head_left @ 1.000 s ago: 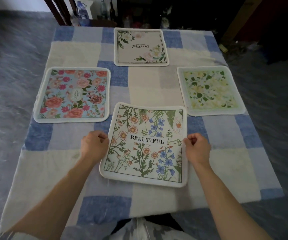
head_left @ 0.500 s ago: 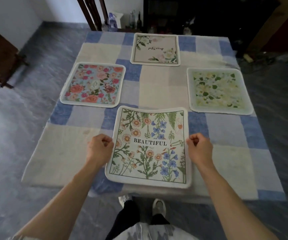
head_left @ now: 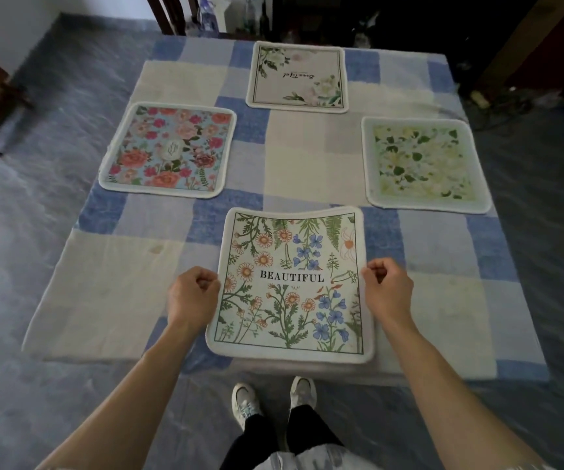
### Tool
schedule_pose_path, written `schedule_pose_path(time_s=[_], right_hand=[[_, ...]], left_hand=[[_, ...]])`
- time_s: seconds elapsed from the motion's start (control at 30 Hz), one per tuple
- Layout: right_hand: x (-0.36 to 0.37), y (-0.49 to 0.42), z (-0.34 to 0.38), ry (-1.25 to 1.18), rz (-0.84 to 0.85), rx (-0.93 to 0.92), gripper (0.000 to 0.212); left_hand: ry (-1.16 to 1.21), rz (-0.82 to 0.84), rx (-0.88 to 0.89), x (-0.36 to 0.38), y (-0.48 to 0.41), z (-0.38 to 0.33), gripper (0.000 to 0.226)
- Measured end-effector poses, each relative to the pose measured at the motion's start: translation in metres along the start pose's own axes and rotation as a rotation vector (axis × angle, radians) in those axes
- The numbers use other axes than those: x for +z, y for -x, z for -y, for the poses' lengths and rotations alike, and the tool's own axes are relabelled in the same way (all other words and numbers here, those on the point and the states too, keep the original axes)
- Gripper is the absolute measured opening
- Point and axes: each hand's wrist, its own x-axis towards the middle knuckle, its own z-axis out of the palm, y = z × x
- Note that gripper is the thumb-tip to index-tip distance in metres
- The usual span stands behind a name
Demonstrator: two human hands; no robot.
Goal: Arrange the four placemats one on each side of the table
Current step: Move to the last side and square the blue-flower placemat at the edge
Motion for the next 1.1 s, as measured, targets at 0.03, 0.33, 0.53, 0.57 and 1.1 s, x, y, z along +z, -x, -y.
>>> schedule_pose_path(time_s=[0.03, 0.33, 0.53, 0.57, 1.1], right_hand=[[0.003, 0.000, -0.003, 0.008, -0.006, 0.019, 0.002], [0.010, 0.005, -0.027, 0.102, 0.044, 0.122, 0.032], [0.011, 0.013, -0.031, 0.189, 0.058, 0.094, 0.026], [0.011, 0.014, -0.031, 0.175, 0.066, 0.090, 0.017], [0.014, 0.013, -0.027, 0.061, 0.102, 0.108, 0.015]], left_hand=[[-0.007, 0.008, -0.002, 0.003, -0.001, 0.002, 0.009], [-0.154, 0.045, 0.054, 0.010, -0.006, 0.015, 0.028], [-0.113, 0.042, 0.064, 0.010, -0.016, 0.004, 0.038], [-0.102, 0.048, 0.062, 0.011, -0.017, 0.003, 0.035], [-0.039, -0.004, 0.047, 0.023, -0.007, 0.018, 0.016]])
